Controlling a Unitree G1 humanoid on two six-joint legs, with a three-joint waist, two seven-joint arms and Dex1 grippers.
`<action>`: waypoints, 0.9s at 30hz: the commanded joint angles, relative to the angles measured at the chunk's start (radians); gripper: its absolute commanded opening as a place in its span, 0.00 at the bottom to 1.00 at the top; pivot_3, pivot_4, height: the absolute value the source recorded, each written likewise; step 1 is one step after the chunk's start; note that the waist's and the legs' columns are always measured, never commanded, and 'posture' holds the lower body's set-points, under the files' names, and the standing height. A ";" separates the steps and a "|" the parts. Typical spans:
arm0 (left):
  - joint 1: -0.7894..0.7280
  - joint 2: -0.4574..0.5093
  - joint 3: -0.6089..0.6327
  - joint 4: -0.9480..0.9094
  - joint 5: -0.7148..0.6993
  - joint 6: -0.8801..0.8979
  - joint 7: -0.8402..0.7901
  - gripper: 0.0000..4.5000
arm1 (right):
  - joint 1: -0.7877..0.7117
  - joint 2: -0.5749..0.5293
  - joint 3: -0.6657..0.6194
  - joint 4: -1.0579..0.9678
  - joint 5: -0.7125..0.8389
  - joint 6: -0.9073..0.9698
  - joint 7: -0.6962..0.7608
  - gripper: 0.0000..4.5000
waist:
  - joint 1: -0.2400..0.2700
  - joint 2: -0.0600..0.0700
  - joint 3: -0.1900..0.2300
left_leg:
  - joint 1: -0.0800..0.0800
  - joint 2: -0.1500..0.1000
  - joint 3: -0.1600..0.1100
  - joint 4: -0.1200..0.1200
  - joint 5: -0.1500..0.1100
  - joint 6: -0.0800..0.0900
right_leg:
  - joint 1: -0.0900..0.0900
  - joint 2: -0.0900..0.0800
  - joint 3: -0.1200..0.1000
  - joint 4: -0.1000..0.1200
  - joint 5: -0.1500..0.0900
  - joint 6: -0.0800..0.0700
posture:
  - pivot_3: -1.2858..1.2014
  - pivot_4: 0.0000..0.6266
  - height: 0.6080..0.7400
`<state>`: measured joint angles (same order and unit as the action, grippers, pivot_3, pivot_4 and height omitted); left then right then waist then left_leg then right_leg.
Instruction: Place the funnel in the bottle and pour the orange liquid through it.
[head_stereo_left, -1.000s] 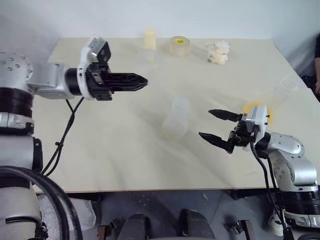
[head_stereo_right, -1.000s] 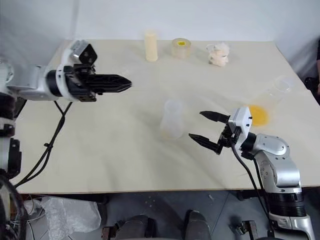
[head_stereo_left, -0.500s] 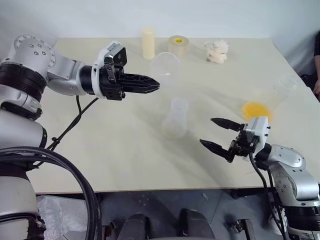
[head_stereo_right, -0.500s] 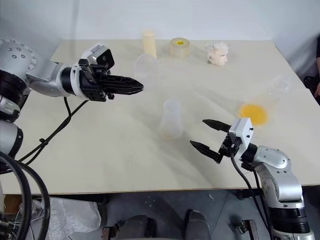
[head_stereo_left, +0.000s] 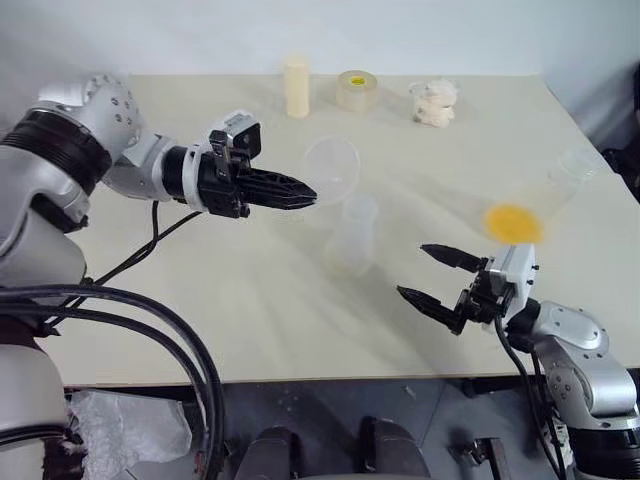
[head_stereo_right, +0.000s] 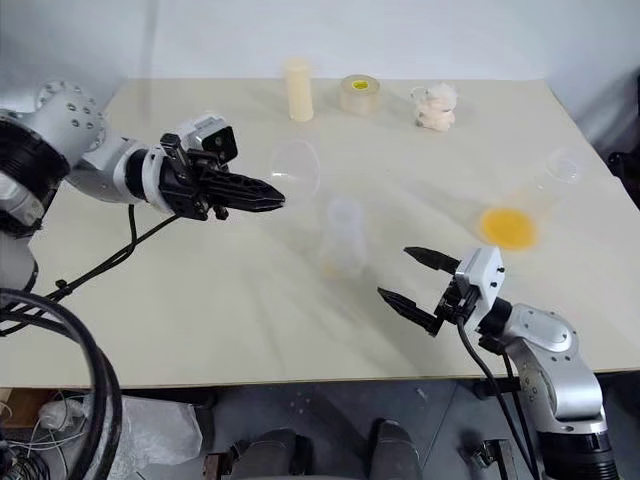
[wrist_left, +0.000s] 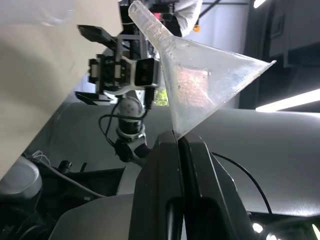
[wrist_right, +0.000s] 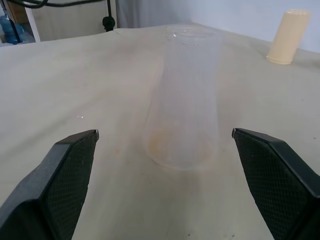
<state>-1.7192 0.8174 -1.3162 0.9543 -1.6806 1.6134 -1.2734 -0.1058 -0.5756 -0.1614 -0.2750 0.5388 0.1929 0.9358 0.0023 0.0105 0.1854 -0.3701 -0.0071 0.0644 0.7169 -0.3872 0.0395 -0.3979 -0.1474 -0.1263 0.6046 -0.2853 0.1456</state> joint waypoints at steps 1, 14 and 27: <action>-0.040 -0.032 0.008 0.055 0.121 0.001 -0.117 0.01 | 0.015 0.010 -0.009 -0.048 0.007 -0.026 -0.012 1.00 | -0.001 0.000 0.000 | 0.000 0.000 0.000 0.000 0.000 0.000 | 0.000 0.000 0.000 0.000 0.000 0.000 | 0.52 0.24 1.00; -0.014 -0.126 0.051 0.104 0.437 0.001 -0.341 0.01 | 0.039 0.028 0.003 -0.064 -0.003 -0.038 -0.039 1.00 | -0.001 -0.002 0.003 | -0.001 0.001 -0.002 0.000 0.000 0.000 | 0.000 0.000 0.000 -0.001 -0.001 0.001 | 0.52 0.24 1.00; -0.003 -0.218 0.216 0.205 0.613 0.001 -0.341 0.01 | 0.059 0.035 0.005 -0.083 -0.008 -0.039 -0.060 1.00 | -0.001 -0.003 0.004 | -0.001 0.001 -0.002 0.000 0.000 0.000 | 0.000 0.000 0.000 -0.001 -0.001 0.001 | 0.52 0.24 1.00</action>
<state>-1.7148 0.5999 -1.1375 1.1506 -1.0869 1.6132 -1.5021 -0.0517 -0.5424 -0.1524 -0.3135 0.5271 0.1742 0.8792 0.0017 0.0079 0.1890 -0.3706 -0.0061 0.0630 0.7171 -0.3872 0.0397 -0.3983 -0.1473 -0.1262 0.6038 -0.2860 0.1465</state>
